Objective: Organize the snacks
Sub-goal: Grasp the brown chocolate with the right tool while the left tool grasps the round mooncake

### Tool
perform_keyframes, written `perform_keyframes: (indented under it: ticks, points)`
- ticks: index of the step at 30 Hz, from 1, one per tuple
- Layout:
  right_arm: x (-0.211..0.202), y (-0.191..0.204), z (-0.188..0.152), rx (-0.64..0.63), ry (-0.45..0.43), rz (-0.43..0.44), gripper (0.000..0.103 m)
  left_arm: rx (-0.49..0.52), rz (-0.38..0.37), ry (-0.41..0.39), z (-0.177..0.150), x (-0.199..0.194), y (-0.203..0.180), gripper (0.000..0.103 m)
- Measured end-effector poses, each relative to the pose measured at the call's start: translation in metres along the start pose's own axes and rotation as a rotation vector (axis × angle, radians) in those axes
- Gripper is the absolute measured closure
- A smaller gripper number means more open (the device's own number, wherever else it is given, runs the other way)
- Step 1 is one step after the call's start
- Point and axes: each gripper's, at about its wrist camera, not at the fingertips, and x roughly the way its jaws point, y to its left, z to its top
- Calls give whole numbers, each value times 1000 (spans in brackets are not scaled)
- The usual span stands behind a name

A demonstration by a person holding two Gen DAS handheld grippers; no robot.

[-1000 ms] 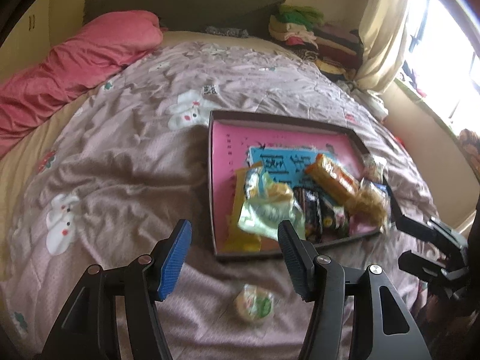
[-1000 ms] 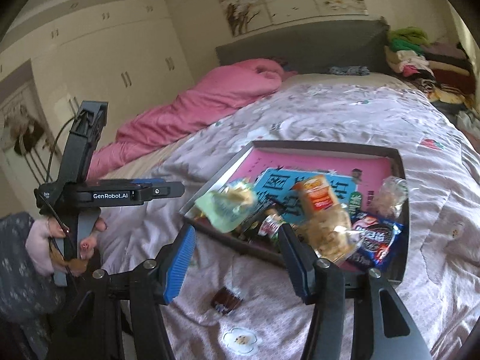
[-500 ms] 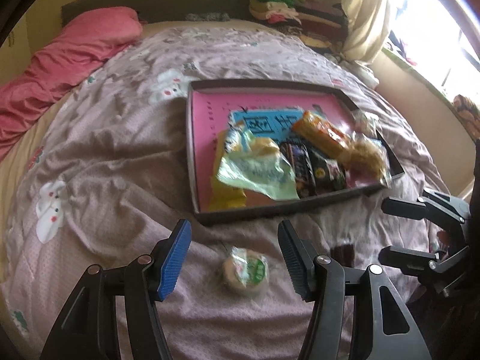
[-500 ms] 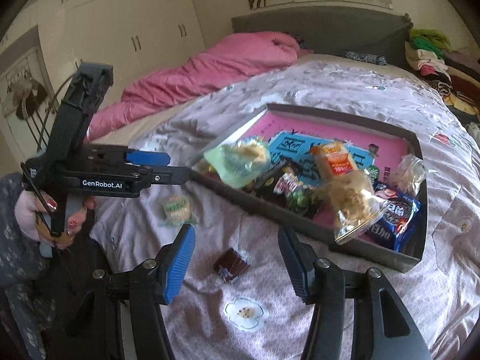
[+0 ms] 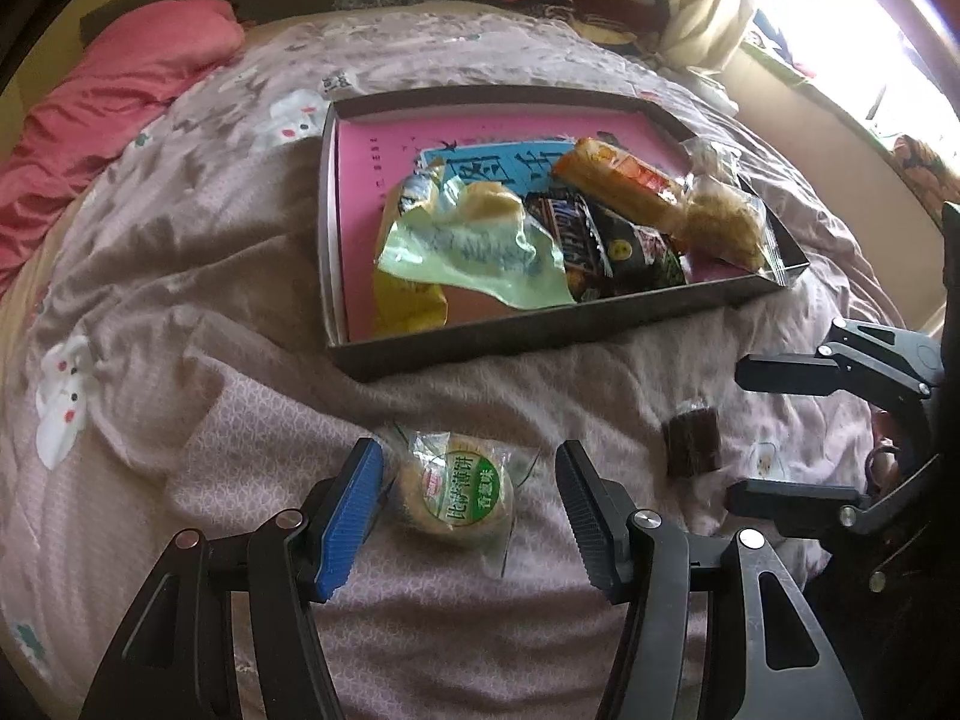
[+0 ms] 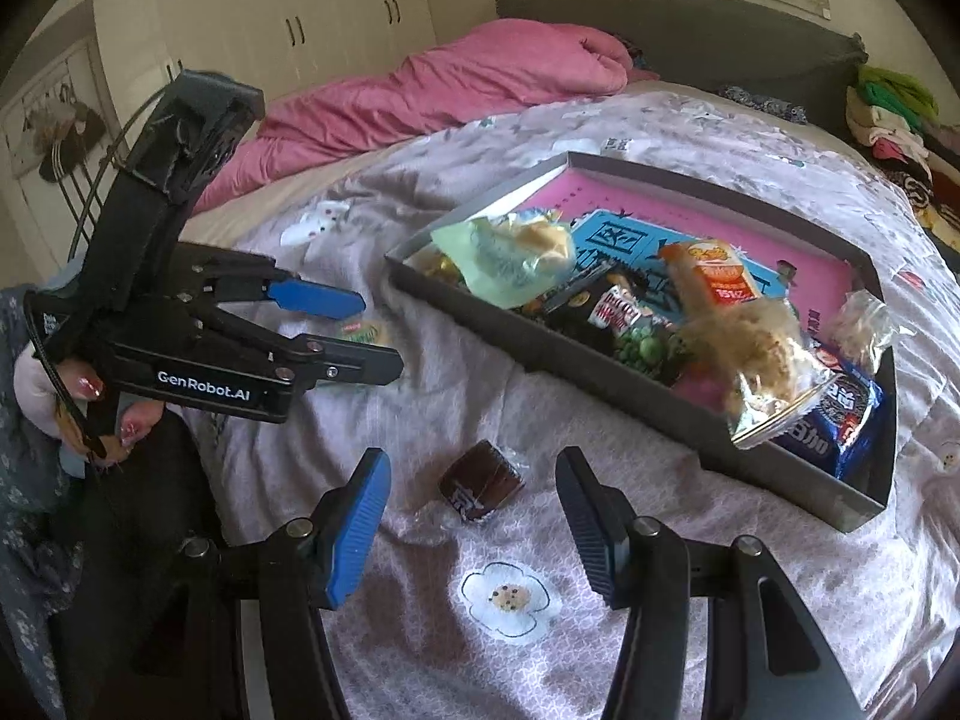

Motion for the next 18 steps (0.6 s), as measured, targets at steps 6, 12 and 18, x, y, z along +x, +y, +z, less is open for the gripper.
perform_keyframes:
  ticks: [6,12,18]
  points:
    - [11,7,-1,-65,23,-38,46,-17,-24,15,-3,4,5,41]
    - [23,12,-2,-121,48,-67,50,-33,-42,23,-5,9,10,41]
    - [36,14,-2,-150,74,-76,65,-72,-77,15,-6,11,15,44]
